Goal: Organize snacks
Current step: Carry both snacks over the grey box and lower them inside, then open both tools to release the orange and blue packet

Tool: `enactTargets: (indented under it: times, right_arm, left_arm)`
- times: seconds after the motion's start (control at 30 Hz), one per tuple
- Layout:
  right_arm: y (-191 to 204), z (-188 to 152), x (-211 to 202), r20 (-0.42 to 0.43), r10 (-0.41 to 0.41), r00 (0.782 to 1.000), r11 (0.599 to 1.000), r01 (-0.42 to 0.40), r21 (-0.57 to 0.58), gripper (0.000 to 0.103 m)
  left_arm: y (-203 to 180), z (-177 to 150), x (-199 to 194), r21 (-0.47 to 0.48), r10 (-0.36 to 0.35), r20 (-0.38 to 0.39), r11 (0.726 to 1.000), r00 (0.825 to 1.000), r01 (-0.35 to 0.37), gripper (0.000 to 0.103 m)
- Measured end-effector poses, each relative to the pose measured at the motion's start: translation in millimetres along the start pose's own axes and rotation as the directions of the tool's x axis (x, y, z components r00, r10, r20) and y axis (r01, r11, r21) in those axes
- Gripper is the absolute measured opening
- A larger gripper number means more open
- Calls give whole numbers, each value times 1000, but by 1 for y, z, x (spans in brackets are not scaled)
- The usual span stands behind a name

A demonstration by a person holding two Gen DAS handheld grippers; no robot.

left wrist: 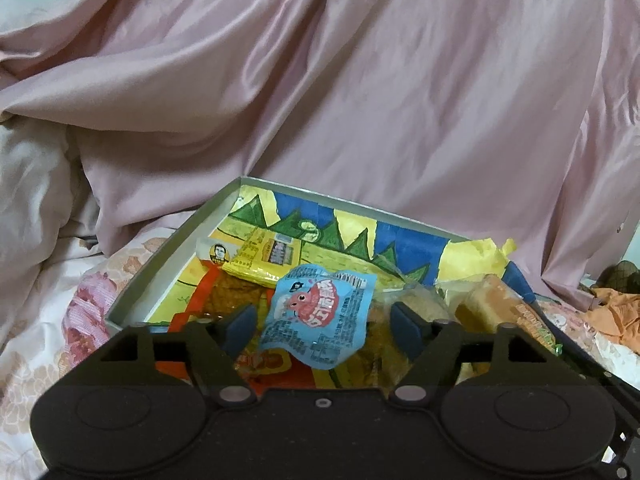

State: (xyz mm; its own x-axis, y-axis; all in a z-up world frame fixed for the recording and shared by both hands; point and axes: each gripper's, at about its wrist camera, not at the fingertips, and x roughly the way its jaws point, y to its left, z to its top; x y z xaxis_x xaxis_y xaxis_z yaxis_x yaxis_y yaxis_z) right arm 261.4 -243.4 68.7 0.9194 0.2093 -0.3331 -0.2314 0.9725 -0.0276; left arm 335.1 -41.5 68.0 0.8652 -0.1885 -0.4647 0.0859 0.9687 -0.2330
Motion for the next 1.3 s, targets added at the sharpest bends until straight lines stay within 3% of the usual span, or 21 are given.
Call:
enactTargets:
  times: [0.17,0.3,0.6,0.9,1.3]
  right_arm:
    - [-1,3,-8,24,-5,1000,1000,5,14,63]
    - [-2,7,-18,47,-20,999,999,18,30,79]
    - [-7,19,-45,98,-54,994,997,48,64,101]
    - [-10,27,-71,122,-72,990,994,61,87,103]
    - [6,23,-111,118,-60,991,995,50,84,103]
  left_arm:
    - [0,3,-12,-17,-3,16,1000,1000,4,86]
    - [1,5,-24,-30,-4,36,1000,999,5,96]
    - [3,4,-60,-32,26,89,999,996,-23,102]
    - [8,-6,-99,-36,89,154,996,984,-84,102]
    - [20,-33,-149,-35,146,171,989,974,-142,102]
